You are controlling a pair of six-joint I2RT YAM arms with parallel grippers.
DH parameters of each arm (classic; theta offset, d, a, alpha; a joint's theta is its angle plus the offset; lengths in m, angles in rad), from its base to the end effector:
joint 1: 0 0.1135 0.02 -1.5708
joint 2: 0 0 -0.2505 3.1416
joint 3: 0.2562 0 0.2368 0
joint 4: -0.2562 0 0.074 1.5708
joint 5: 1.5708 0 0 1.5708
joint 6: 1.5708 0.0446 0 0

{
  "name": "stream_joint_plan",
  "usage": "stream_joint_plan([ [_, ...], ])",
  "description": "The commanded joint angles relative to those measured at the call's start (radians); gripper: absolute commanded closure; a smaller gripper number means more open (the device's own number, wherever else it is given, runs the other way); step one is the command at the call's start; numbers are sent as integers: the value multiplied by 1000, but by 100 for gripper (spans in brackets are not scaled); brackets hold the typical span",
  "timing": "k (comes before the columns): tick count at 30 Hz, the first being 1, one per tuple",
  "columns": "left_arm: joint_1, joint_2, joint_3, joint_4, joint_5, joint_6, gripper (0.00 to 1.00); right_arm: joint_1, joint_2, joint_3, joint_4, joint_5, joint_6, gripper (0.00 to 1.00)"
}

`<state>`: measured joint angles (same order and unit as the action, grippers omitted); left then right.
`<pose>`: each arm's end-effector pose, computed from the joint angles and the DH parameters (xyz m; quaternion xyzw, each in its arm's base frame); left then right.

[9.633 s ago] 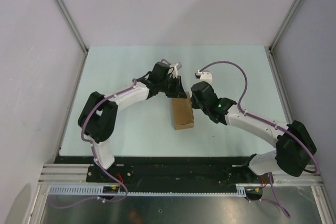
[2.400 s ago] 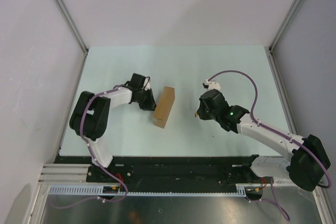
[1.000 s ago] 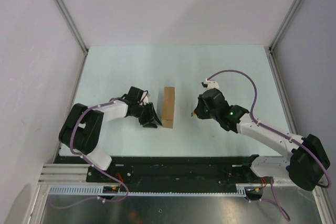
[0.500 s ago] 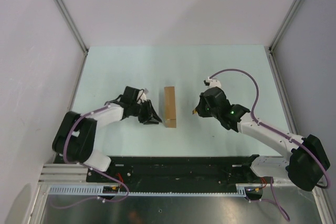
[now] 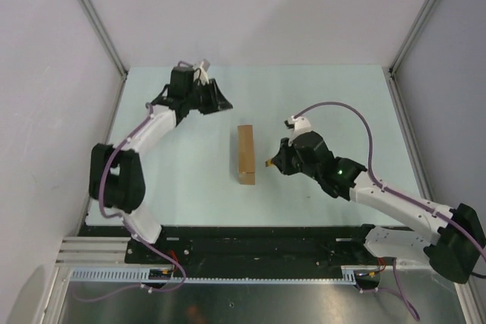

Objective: Unpack the express box

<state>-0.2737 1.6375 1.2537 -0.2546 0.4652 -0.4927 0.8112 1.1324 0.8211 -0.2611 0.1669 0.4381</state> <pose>0.3441 -0.1174 0.2655 0.0080 0.8753 -0.3545 0.3287 0.1770 0.1757 0.2634 -0.1231 0.8671 0.2196 0.4298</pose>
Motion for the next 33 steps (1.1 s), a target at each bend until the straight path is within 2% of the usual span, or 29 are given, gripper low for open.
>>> stream_joint_plan([
  [1,48,192,165,-14,-86,26,64,121,-74,26,109,-61,-113,100],
  [5,47,370,341,-14,28,36,63,212,-11,72,134,-9,-148,100],
  [6,45,405,364,-12,93,28,64,241,47,105,140,2,-160,100],
  [9,44,472,406,-12,144,20,66,279,130,185,148,55,-188,100],
  [13,45,513,434,-15,206,45,66,292,297,318,56,120,-180,100],
  [16,44,551,447,-14,257,57,66,307,332,329,56,163,-165,100],
  [24,30,550,392,-12,276,86,66,306,411,345,-36,282,-67,100],
  [33,5,386,184,-14,175,63,68,310,363,354,-254,381,67,100],
])
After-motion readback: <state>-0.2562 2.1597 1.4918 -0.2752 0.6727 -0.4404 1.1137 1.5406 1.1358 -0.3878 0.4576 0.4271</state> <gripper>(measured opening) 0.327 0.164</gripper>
